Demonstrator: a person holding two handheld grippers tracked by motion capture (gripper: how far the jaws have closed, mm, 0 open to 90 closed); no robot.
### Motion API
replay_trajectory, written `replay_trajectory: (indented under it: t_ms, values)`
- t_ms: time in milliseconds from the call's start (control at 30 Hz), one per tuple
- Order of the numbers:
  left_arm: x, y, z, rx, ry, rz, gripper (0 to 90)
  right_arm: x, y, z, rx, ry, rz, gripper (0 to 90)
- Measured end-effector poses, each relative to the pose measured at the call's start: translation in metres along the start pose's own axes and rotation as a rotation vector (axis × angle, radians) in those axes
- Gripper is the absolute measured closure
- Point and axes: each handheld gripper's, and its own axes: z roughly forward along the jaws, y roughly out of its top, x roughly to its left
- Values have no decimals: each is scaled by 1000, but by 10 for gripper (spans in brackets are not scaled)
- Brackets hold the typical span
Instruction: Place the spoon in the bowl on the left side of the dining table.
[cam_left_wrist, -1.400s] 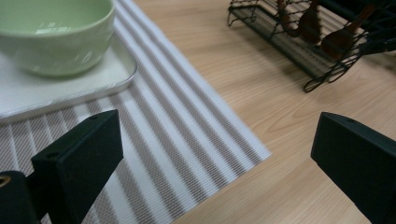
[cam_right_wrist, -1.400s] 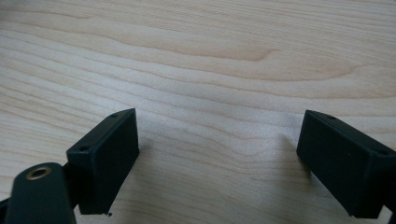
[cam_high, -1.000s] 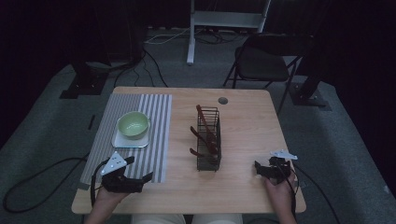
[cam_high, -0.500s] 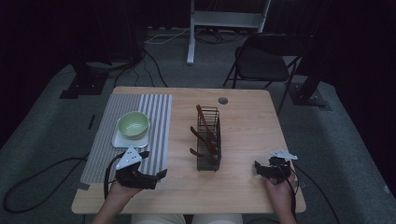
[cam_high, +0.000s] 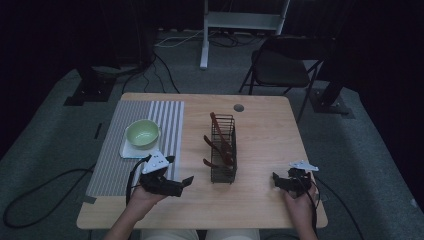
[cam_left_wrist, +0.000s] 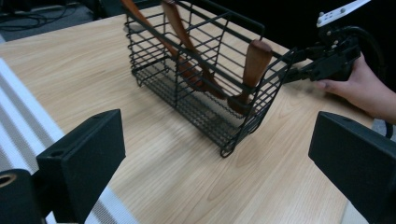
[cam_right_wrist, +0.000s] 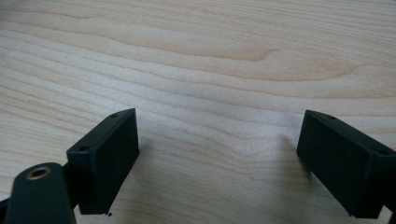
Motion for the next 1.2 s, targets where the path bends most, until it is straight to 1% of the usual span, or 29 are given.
replay_trajectory:
  t_ms: [67,133,167,200,300,367,400,433,467,533,567,600,633,700,733,767,800,833,867,900,967,1000,1033,1067,1100,1133,1200]
  values:
    - [-1,2,4,1,-13,0,43,0,0,0,0,0,0,122]
    - [-2,4,8,0,-15,1,49,0,0,0,0,0,0,122]
    - [-3,5,9,-5,-14,-3,63,0,0,0,0,0,0,122]
    - [-3,6,11,-7,-23,-6,63,0,0,0,0,0,-1,122]
    - [-6,11,17,-9,-40,2,68,0,0,0,0,0,-1,122]
    - [-8,14,20,-17,-39,8,125,0,0,0,0,0,-1,122]
    - [-10,16,23,-16,-53,7,125,0,0,0,0,0,-1,122]
    - [-11,17,25,-16,-51,8,125,0,0,0,0,0,-1,122]
    - [-12,19,28,-18,-59,7,126,0,0,0,0,0,-1,122]
    - [-13,21,32,-19,-58,-2,137,0,0,0,0,0,-1,122]
    - [-13,22,34,-21,-71,-3,146,0,0,0,0,0,-1,122]
    - [-13,22,36,-17,-60,-4,149,0,0,0,0,0,-1,122]
    - [-14,23,38,-14,-64,-5,150,0,0,0,0,0,-1,122]
    - [-15,22,42,-14,-42,2,150,0,0,0,0,0,-1,122]
    - [-15,22,43,-17,-49,-5,172,0,0,0,0,0,-1,122]
    - [-15,21,45,-21,-41,-18,212,0,0,0,0,0,0,122]
    - [-15,20,46,-25,-47,-25,221,0,0,0,0,0,-1,123]
    - [-14,19,47,-33,-63,-29,286,0,0,0,-1,0,-1,123]
    - [-14,19,48,-34,-51,-32,321,0,0,0,-1,0,-1,123]
    - [-15,19,49,-33,-64,-31,343,0,0,0,0,0,-1,123]
    - [-16,18,51,-35,-64,-14,439,0,0,0,0,0,-1,123]
    - [-17,18,52,-31,-68,-2,464,0,0,0,-1,0,-1,123]
    - [-18,18,54,-32,-52,3,473,0,0,0,-1,0,-1,123]
    - [-18,18,55,-33,-54,1,479,0,0,0,-1,0,-1,123]
    - [-18,17,56,-35,-70,-1,528,0,0,0,-1,0,-1,123]
    - [-19,16,57,-36,-61,-2,536,0,0,0,-1,0,-1,123]
    - [-18,15,58,-43,-80,-10,614,0,0,0,-1,0,-1,123]
